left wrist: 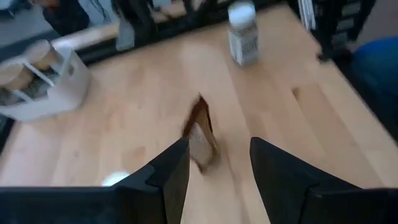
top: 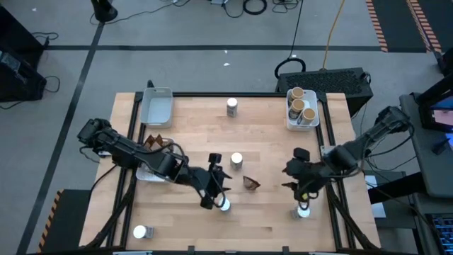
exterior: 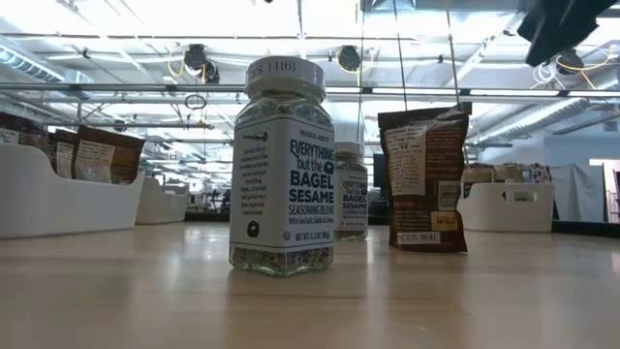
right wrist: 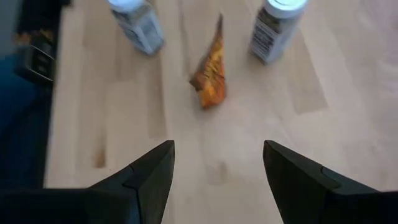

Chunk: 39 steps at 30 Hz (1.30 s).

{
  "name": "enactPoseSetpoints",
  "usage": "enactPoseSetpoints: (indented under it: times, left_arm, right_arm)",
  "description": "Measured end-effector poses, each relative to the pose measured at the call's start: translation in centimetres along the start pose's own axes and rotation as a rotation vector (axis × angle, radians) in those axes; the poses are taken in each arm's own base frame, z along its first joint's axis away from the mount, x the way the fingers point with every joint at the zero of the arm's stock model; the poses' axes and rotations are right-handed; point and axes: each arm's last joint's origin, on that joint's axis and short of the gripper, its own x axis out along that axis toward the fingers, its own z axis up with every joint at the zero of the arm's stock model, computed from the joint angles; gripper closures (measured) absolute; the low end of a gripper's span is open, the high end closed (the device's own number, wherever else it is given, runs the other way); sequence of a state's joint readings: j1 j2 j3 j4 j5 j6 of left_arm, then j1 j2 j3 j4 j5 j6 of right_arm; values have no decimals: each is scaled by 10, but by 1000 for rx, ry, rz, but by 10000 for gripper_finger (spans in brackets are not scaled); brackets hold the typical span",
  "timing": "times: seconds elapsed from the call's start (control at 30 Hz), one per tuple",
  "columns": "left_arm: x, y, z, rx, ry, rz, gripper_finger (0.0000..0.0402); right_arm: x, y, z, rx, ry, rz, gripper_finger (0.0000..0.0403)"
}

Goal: Sort spices by type
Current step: Put the orange seasoning pack into the left white bin

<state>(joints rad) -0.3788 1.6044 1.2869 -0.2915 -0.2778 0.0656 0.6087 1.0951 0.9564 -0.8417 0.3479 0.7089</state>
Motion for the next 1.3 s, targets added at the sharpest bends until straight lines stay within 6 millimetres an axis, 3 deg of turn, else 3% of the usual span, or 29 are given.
enactPoseSetpoints:
  times: [0.1,0.3,0.47,0.7,0.87,1.3]
  left_arm:
    - [8,13,0,-25,1,-30,227]
    - [43,31,5,12,-34,-47,227]
    - [80,34,-2,79,7,-79,227]
    - [114,34,-12,121,48,-83,227]
    - [124,34,-12,113,26,-145,227]
    - [127,46,-21,41,85,-142,227]
  right_arm:
    - [2,2,-9,10,-64,55,176]
    - [8,12,-14,-71,-175,103,176]
    - [9,21,-24,-132,-221,102,177]
    - [7,29,-32,-164,-255,100,177]
    - [6,31,-35,-171,-245,110,177]
    - [5,32,-35,-165,-257,116,177]
